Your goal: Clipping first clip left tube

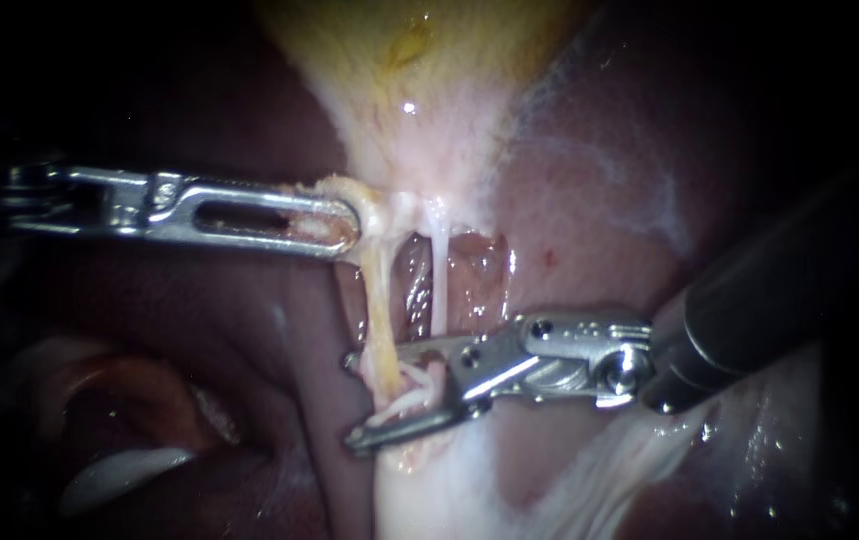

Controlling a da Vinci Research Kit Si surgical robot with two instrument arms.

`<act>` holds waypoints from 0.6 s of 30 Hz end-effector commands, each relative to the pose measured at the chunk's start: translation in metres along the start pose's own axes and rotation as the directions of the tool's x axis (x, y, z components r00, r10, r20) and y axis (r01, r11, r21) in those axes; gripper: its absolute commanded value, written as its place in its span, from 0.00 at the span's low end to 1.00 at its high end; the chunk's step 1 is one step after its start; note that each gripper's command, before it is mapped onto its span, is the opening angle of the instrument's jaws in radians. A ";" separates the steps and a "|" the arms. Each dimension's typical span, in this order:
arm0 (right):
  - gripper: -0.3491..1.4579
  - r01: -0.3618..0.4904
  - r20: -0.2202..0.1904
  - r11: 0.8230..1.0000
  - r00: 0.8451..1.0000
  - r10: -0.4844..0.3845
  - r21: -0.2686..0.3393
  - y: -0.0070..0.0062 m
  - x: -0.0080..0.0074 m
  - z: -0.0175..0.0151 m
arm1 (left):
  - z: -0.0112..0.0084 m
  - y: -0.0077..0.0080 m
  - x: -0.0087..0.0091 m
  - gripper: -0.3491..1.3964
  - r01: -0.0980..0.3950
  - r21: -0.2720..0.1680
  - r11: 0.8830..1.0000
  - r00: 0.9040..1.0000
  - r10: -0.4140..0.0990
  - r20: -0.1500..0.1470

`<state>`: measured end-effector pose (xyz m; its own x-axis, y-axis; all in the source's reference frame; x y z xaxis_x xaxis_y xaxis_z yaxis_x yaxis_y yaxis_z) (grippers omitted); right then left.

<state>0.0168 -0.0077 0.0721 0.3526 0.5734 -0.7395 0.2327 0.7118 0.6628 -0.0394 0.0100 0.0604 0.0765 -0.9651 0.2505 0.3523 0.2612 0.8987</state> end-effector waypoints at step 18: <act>0.37 -0.019 -0.008 0.999 1.000 0.019 0.037 0.0006 -0.0003 0.0015 | 0.0004 0.0000 -0.0001 0.00 0.001 -0.002 1.000 1.000 -0.001 0.001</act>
<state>0.0182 -0.0081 0.0730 0.3491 0.5962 -0.7229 0.2585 0.6803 0.6859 -0.0398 0.0101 0.0605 0.0749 -0.9653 0.2501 0.3542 0.2602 0.8982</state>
